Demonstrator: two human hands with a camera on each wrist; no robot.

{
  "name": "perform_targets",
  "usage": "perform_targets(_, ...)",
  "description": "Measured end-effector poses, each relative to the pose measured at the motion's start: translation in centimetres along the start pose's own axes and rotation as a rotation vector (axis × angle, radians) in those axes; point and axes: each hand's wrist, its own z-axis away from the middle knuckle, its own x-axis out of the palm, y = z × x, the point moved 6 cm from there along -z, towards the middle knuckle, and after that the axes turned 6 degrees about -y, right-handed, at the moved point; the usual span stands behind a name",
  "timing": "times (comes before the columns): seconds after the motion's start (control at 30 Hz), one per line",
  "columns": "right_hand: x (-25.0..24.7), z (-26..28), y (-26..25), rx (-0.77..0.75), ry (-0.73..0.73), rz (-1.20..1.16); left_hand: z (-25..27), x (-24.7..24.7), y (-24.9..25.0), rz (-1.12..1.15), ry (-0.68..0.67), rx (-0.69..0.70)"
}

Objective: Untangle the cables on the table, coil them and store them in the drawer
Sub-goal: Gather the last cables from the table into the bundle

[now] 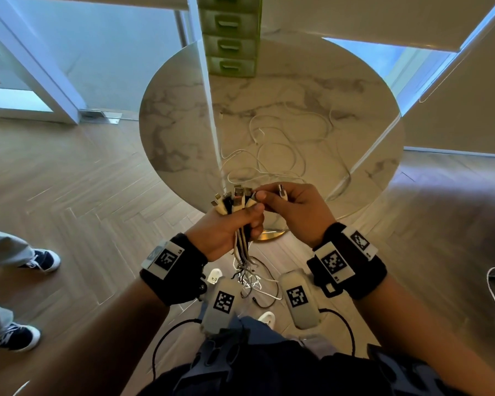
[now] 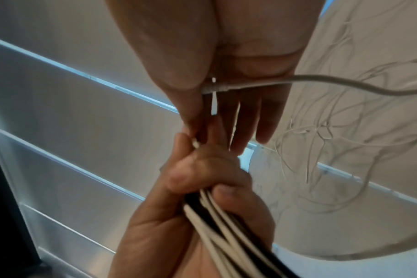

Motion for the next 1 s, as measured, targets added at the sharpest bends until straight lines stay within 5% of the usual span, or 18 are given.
perform_targets(0.2, -4.6, 0.1, -1.9, -0.02, 0.246, 0.004, 1.1, -2.6, 0.9, -0.022, 0.15, 0.083)
perform_targets(0.4, -1.6, -0.4, -1.4, 0.058, 0.009, -0.237, 1.2, -2.2, 0.7, -0.038, 0.126, 0.044)
perform_targets(0.77, -2.4, 1.6, 4.8, 0.155, 0.03, 0.376, 5.3, -3.6, 5.7, 0.095, 0.082, 0.086)
perform_targets(1.0, -1.6, 2.1, 11.3, 0.346, -0.219, 0.831, 7.1, -2.5, 8.4, 0.067, 0.029, 0.121)
